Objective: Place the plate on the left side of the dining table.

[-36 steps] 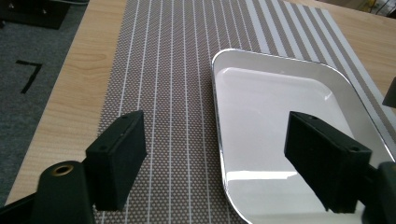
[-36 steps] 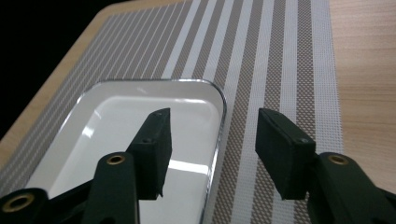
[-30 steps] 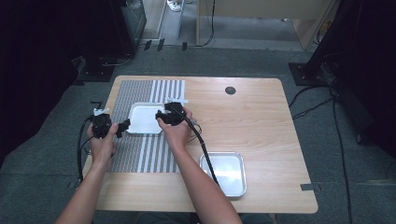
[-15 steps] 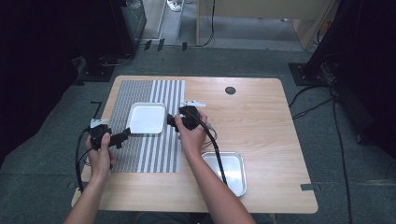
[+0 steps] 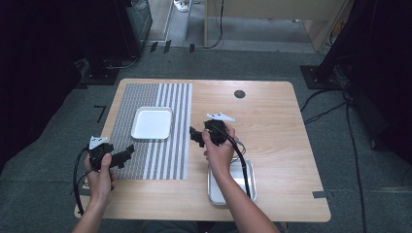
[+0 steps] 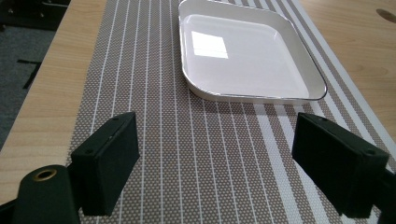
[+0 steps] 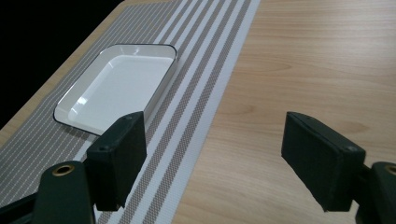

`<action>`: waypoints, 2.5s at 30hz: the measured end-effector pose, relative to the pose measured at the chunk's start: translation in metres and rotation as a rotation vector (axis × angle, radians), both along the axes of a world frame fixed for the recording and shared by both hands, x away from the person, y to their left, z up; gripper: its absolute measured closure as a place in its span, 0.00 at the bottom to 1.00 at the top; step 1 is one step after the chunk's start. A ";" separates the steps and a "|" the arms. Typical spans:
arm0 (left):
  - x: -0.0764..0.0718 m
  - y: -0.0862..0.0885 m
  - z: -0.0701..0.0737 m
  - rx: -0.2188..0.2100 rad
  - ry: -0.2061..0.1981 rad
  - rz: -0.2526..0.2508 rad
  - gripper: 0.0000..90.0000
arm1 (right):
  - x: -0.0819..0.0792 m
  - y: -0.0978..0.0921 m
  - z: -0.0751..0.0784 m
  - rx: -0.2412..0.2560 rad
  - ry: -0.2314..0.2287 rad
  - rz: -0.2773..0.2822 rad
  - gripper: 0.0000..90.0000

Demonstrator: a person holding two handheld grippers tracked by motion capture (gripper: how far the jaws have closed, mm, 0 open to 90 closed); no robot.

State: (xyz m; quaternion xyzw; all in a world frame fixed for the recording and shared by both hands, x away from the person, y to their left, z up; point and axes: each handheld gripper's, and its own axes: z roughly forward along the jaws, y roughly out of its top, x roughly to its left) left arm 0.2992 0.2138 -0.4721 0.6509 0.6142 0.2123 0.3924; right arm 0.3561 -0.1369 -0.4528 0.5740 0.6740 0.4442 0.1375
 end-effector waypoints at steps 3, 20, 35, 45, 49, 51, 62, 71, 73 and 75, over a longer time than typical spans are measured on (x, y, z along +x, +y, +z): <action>-0.007 0.000 0.001 0.005 -0.003 -0.005 0.16 | -0.011 -0.013 0.001 0.015 -0.002 -0.007 0.25; -0.044 0.008 -0.004 0.010 -0.027 -0.044 0.14 | -0.055 -0.083 0.002 -0.034 -0.045 -0.069 0.24; -0.058 0.018 -0.015 0.047 -0.040 -0.039 0.13 | -0.085 -0.142 -0.001 -0.083 -0.075 -0.141 0.23; -0.063 0.029 -0.024 0.084 -0.024 -0.027 0.13 | -0.097 -0.187 -0.013 -0.102 -0.074 -0.203 0.23; -0.064 0.035 -0.028 0.108 -0.018 -0.025 0.13 | -0.104 -0.205 -0.022 -0.108 -0.057 -0.233 0.23; -0.065 0.038 -0.029 0.114 -0.018 -0.021 0.13 | -0.106 -0.212 -0.025 -0.111 -0.048 -0.244 0.23; -0.067 0.064 -0.038 0.134 0.006 0.028 0.13 | -0.123 -0.257 -0.039 -0.134 -0.015 -0.312 0.23; -0.070 0.077 -0.042 0.176 0.034 0.038 0.13 | -0.140 -0.281 -0.061 -0.145 0.028 -0.340 0.23; -0.070 0.079 -0.044 0.180 0.039 0.035 0.13 | -0.144 -0.284 -0.065 -0.153 0.037 -0.331 0.22; -0.070 0.078 -0.045 0.187 0.046 0.024 0.13 | -0.148 -0.287 -0.068 -0.157 0.046 -0.334 0.22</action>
